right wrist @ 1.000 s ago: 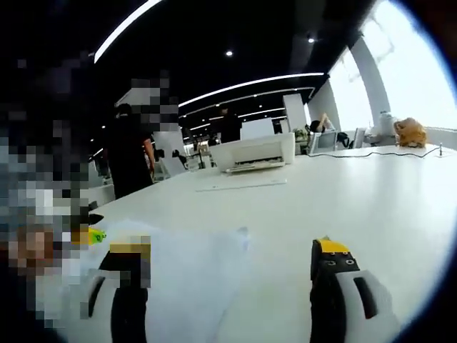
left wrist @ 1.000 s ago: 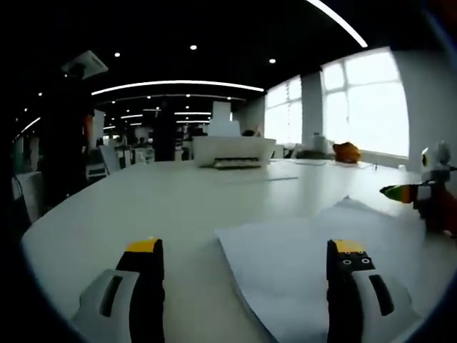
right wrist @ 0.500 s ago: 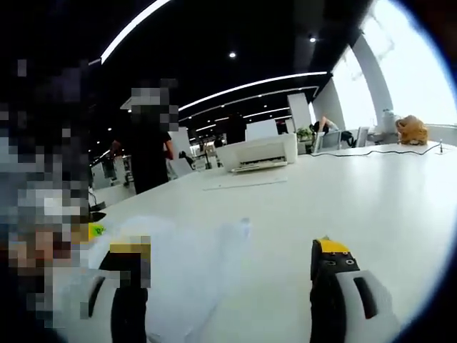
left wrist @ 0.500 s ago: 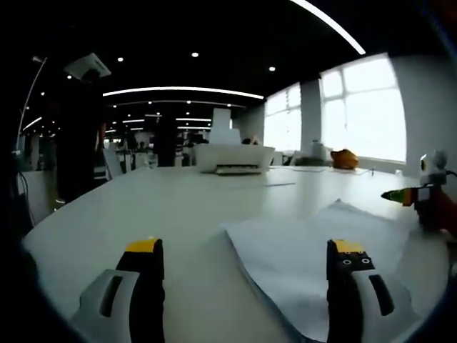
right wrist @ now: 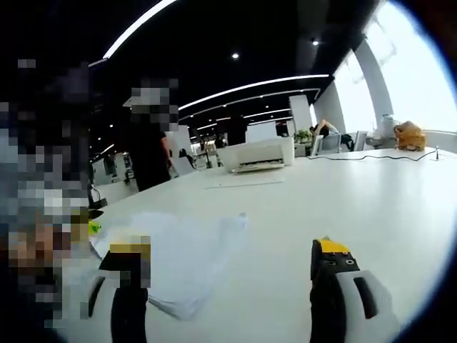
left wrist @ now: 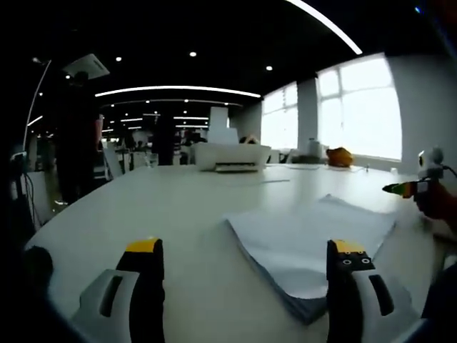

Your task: Organize the stack of printing papers by aligning and flattening the scattered papers on the table

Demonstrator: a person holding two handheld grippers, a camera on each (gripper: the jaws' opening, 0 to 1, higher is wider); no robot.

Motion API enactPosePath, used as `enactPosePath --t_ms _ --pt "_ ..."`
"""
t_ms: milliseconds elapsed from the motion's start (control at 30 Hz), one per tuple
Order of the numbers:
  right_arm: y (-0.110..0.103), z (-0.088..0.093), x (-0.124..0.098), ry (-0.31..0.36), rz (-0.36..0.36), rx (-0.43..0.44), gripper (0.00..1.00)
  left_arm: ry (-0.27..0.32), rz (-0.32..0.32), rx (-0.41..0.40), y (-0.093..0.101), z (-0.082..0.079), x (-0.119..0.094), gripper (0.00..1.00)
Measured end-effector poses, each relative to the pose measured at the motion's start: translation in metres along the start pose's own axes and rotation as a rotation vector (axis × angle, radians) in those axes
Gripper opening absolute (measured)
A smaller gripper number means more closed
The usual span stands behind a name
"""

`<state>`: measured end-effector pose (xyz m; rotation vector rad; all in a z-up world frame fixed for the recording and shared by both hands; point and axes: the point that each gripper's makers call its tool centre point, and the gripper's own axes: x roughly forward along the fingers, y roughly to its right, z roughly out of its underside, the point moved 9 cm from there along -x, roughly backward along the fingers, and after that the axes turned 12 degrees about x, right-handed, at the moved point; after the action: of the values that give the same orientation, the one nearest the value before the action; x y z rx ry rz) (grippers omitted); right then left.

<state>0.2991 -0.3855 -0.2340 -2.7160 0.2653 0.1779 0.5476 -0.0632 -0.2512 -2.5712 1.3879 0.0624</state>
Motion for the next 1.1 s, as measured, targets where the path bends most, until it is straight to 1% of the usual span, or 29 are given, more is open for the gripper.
enactPosePath --t_ms 67,200,367,467,667,900,1000,1100 --pt "-0.002 -0.001 -0.004 0.0 0.0 -0.002 0.9 0.003 -0.002 0.011 0.0 -0.002 -0.004 0.97" --pt "0.002 -0.003 -0.01 -0.012 -0.008 -0.002 0.9 0.009 0.009 0.004 0.0 -0.006 -0.013 0.97" --pt "0.005 0.0 -0.016 -0.034 -0.017 0.005 0.9 0.016 0.008 0.014 -0.001 -0.009 -0.024 0.97" --pt "0.007 0.003 -0.021 -0.05 -0.018 0.004 0.9 0.023 -0.001 0.011 -0.004 -0.012 -0.034 0.97" --pt "0.009 0.004 -0.033 -0.062 -0.015 0.001 0.9 0.024 -0.002 0.023 -0.003 -0.015 -0.045 0.97" --pt "0.014 0.005 -0.048 -0.075 0.005 0.007 0.9 0.016 0.007 0.001 -0.003 -0.013 -0.05 0.97" --pt "0.016 0.006 -0.053 -0.083 0.016 0.009 0.9 0.011 0.011 0.003 -0.001 -0.013 -0.052 0.97" --pt "0.017 0.007 -0.057 -0.09 0.015 0.027 0.9 0.013 0.009 0.002 -0.001 -0.014 -0.055 0.97"
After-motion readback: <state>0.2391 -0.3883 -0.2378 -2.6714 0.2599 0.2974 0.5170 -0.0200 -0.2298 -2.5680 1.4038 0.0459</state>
